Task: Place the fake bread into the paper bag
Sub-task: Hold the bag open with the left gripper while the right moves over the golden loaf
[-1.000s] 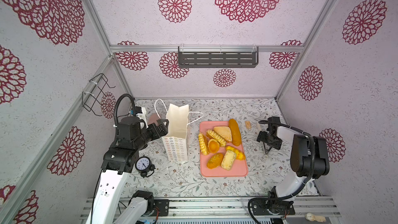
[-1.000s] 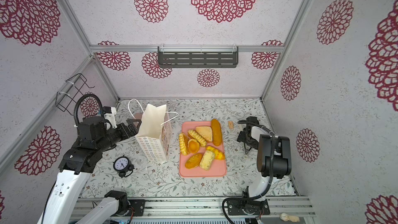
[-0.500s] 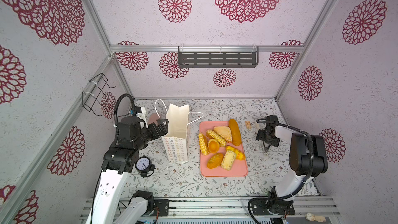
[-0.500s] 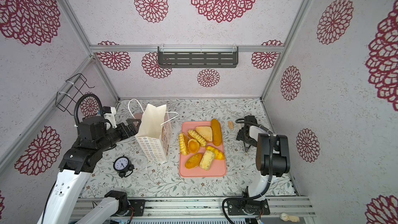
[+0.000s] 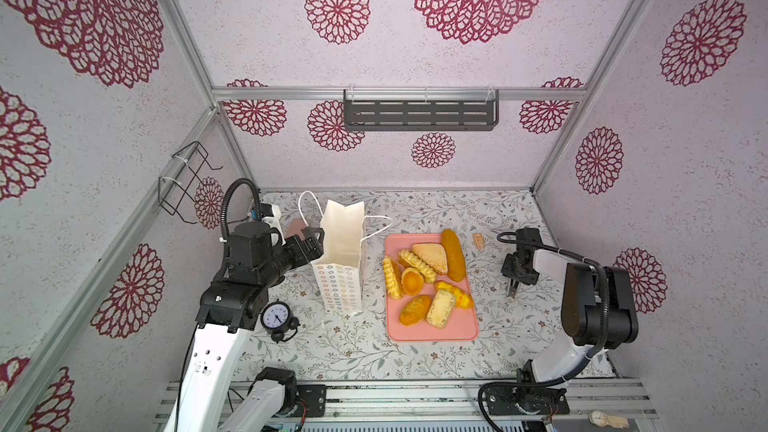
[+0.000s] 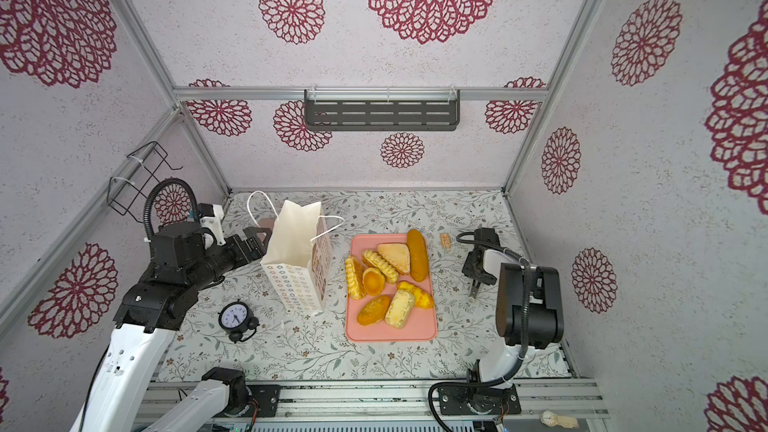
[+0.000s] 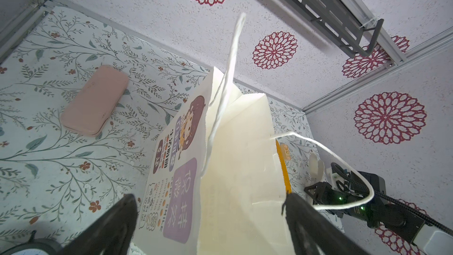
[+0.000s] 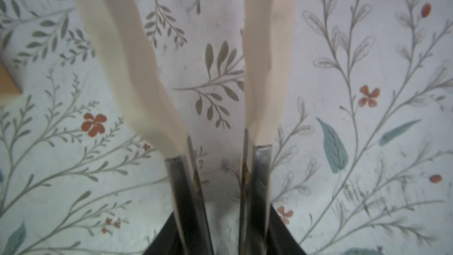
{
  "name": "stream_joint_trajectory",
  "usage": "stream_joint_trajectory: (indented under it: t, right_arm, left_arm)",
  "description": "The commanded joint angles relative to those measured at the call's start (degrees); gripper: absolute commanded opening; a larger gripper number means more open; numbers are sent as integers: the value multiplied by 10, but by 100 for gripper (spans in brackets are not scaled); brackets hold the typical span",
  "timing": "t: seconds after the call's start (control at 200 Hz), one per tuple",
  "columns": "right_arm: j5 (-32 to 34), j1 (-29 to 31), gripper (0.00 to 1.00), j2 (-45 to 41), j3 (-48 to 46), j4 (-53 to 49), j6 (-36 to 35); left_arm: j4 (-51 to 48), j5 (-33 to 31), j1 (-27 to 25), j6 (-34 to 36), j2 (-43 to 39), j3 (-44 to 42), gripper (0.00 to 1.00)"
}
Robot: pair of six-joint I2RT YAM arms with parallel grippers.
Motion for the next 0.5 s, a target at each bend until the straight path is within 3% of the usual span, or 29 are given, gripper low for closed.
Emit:
stream_joint_trajectory:
  t: [0.0,0.49]
  right_arm:
    - [-14,-1,35,-57,4,-35,0]
    - [-153,6,37,-246,38,-106,19]
  left_arm:
    - [-3,-14,2,7,7,22,97]
    - [-57,-61,2,38,50,120,97]
